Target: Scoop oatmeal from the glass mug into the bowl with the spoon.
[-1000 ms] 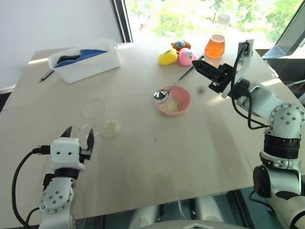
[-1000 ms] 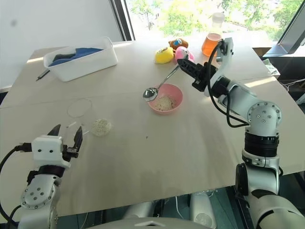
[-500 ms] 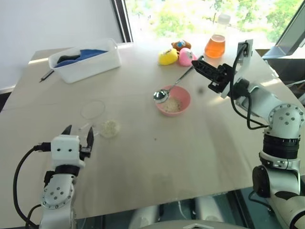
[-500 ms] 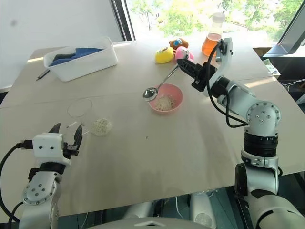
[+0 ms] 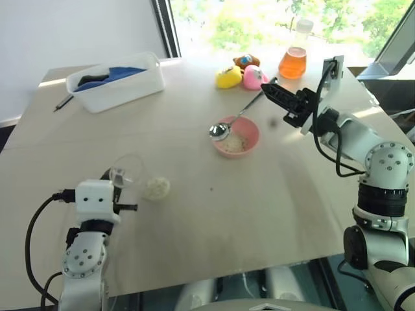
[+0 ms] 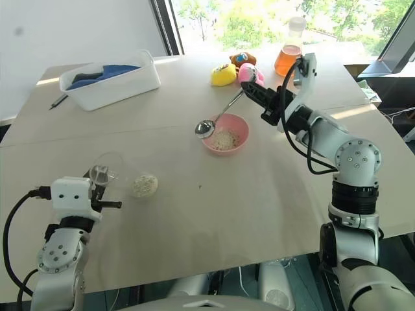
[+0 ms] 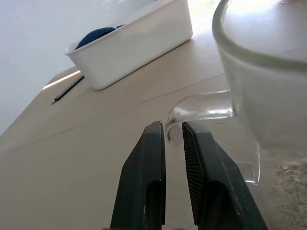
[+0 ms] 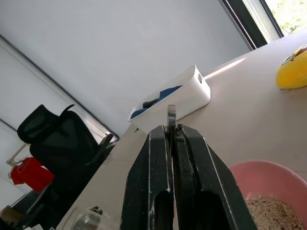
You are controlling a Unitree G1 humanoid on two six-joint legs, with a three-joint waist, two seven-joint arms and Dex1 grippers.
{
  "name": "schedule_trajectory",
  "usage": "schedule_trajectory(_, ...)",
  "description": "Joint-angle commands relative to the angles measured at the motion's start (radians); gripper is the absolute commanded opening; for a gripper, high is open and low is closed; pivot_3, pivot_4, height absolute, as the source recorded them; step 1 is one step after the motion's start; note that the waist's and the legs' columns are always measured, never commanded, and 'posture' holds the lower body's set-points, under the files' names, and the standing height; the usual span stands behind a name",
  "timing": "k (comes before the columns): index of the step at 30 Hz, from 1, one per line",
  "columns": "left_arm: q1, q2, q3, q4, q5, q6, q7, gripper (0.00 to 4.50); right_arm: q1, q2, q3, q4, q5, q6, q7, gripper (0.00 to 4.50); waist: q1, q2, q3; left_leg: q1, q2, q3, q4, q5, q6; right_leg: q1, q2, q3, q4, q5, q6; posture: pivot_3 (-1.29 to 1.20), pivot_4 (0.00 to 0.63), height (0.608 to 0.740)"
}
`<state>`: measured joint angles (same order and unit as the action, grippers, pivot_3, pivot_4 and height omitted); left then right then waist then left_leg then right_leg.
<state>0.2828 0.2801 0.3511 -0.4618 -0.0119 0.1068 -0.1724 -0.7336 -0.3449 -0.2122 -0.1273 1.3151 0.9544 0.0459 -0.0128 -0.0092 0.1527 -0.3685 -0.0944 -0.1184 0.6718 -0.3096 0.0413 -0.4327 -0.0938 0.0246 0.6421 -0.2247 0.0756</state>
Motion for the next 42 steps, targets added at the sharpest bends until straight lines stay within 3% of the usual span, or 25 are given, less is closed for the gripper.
schedule_trajectory(1,-0.007,0.006,0.001,-0.013,0.009,-0.001,0.01,0.64,-0.006,-0.002,-0.026,-0.045,0.008,-0.017,0.013,0.0,0.0,0.0,0.0,0.0,0.0,0.0,0.0,0.0,0.0,0.0,0.0,0.0,0.0,0.0,0.0,0.0,0.15,0.74)
schedule_trajectory(2,-0.007,0.006,0.0,-0.013,0.009,-0.001,0.009,0.64,-0.005,-0.002,-0.026,-0.046,0.007,-0.017,0.013,0.0,0.0,0.0,0.0,0.0,0.0,0.0,0.0,0.0,0.0,0.0,0.0,0.0,0.0,0.0,0.0,0.0,0.15,0.74)
schedule_trajectory(5,-0.016,0.009,-0.002,-0.006,0.01,0.002,0.009,0.06,-0.006,-0.001,-0.027,-0.048,0.008,-0.016,0.009,0.0,0.001,0.0,0.0,0.0,0.0,0.0,0.0,0.0,0.0,0.0,0.0,0.0,0.0,0.0,0.0,0.0,0.15,0.74)
schedule_trajectory(20,-0.064,0.025,-0.002,0.041,-0.019,-0.01,-0.004,0.06,-0.012,-0.002,-0.025,-0.058,-0.011,-0.024,0.012,0.0,0.001,0.001,-0.001,0.001,0.0,0.0,0.0,0.0,0.0,0.0,0.0,0.0,0.001,0.0,0.0,0.0,0.15,0.74)
schedule_trajectory(30,-0.239,0.056,-0.068,0.003,-0.034,0.082,-0.03,0.06,-0.153,0.071,0.007,-0.08,0.047,-0.019,-0.028,0.0,-0.001,0.001,0.0,0.0,0.0,0.0,0.0,0.0,0.0,0.0,0.0,0.0,0.001,0.0,0.0,0.0,0.15,0.74)
schedule_trajectory(38,-0.412,0.069,-0.17,0.046,-0.018,0.118,-0.054,0.06,-0.206,0.103,0.104,-0.069,-0.076,-0.034,0.061,0.0,-0.002,0.001,0.0,-0.002,0.0,-0.001,0.001,0.0,0.0,-0.002,0.0,-0.001,0.001,0.0,0.0,0.0,0.15,0.74)
schedule_trajectory(42,-0.453,0.063,-0.196,0.064,-0.032,0.125,-0.071,0.06,-0.195,0.089,0.182,-0.058,-0.209,-0.055,0.122,0.0,-0.007,0.001,0.0,-0.003,-0.001,0.0,0.001,0.0,0.0,-0.004,0.0,0.0,0.001,0.0,0.0,0.0,0.15,0.74)
